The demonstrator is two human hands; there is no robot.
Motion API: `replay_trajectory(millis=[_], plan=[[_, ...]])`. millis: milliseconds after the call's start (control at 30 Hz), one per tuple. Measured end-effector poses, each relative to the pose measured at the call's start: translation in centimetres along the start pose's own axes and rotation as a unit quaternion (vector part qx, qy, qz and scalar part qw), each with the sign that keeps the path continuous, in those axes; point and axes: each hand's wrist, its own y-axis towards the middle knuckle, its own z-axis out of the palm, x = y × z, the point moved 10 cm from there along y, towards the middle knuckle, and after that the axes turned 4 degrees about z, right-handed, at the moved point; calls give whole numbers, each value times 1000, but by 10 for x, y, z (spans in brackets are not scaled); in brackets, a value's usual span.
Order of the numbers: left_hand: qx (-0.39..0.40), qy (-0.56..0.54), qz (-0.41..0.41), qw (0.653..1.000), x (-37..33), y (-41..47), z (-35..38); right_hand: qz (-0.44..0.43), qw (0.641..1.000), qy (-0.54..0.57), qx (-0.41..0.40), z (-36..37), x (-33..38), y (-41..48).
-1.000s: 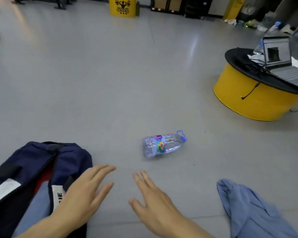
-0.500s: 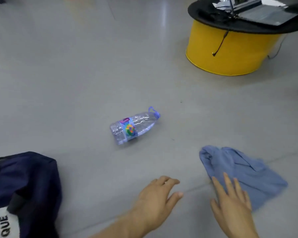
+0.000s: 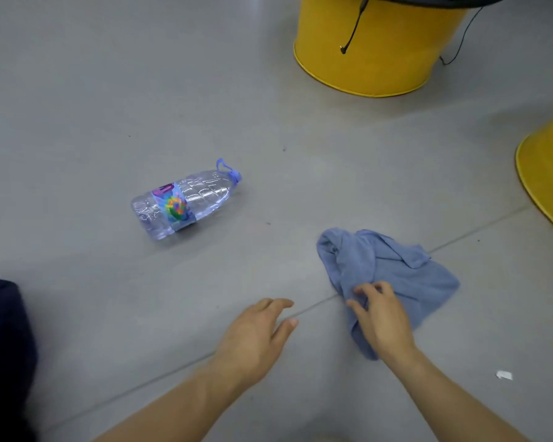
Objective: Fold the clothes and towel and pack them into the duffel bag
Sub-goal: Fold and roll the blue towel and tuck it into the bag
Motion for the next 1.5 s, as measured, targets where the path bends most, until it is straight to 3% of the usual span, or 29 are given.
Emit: replay_trajectory(millis=[233, 400, 567, 667, 733, 867, 967, 1033, 1133, 1267, 1400, 1500], plan=[[-3, 28, -6, 1000, 8, -17, -33, 74, 973, 218, 20, -14, 43, 4], [-47, 27, -1, 999, 10, -37, -81, 35, 921, 377, 92, -24, 142, -31], [-100, -104, -51, 988, 32, -61, -112, 6, 847, 490, 205, -17, 236, -93], [-146, -59, -51, 986, 51, -78, -135, -28, 806, 543, 236, -14, 273, -115], [-151, -39, -64, 986, 70, -93, -145, -47, 820, 524, 225, -9, 280, -120], [-152, -52, -77, 984, 90, -122, -169, -193, 928, 281, 146, -18, 295, -125], [-165, -39, -59, 984, 85, -143, -196, -345, 932, 90, 64, -27, 324, -142], [-179, -15, -53, 982, 78, -159, -217, -376, 925, 48, 13, -40, 342, -151], [-217, 48, -52, 974, 71, -185, -250, -389, 920, 51, -16, -65, 369, -156], [-267, 61, -99, 957, 71, -225, -296, -408, 912, 34, 12, -100, 396, -166], [-280, 23, -92, 955, 54, -249, -329, -327, 939, -4, 106, -114, 386, -156], [-283, 38, -140, 948, 48, -266, -338, -269, 952, 48, 136, -136, 380, -153]])
